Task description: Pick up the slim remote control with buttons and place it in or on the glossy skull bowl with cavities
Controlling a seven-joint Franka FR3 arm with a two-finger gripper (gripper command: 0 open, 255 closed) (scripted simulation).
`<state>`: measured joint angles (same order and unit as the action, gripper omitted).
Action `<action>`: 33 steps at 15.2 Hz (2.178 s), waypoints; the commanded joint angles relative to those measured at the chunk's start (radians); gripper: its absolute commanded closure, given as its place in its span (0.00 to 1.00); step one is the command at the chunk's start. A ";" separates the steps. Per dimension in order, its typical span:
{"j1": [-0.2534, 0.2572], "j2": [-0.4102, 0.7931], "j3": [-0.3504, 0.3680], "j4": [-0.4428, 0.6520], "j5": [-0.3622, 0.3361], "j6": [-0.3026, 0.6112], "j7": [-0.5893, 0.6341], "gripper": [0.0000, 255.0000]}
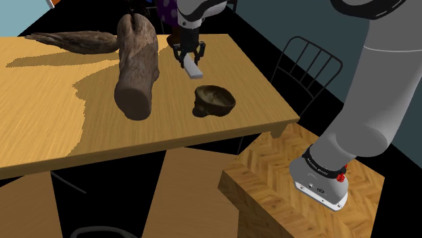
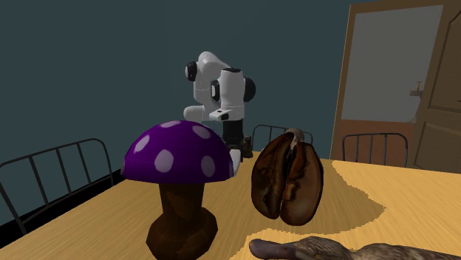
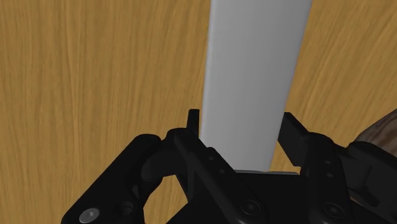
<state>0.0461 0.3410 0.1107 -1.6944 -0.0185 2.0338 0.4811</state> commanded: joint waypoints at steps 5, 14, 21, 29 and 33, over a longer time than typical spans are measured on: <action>-0.001 -0.024 0.001 0.048 0.003 -0.072 -0.001 1.00; 0.000 -0.044 0.002 0.142 0.005 -0.185 -0.001 1.00; 0.008 -0.127 0.011 0.088 0.013 -0.214 0.015 1.00; 0.046 -0.414 0.050 -0.266 0.052 -0.143 0.084 1.00; 0.072 -0.547 0.075 -0.406 0.080 -0.133 0.122 1.00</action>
<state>0.1131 -0.1669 0.1813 -2.0593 0.0531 1.8974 0.5964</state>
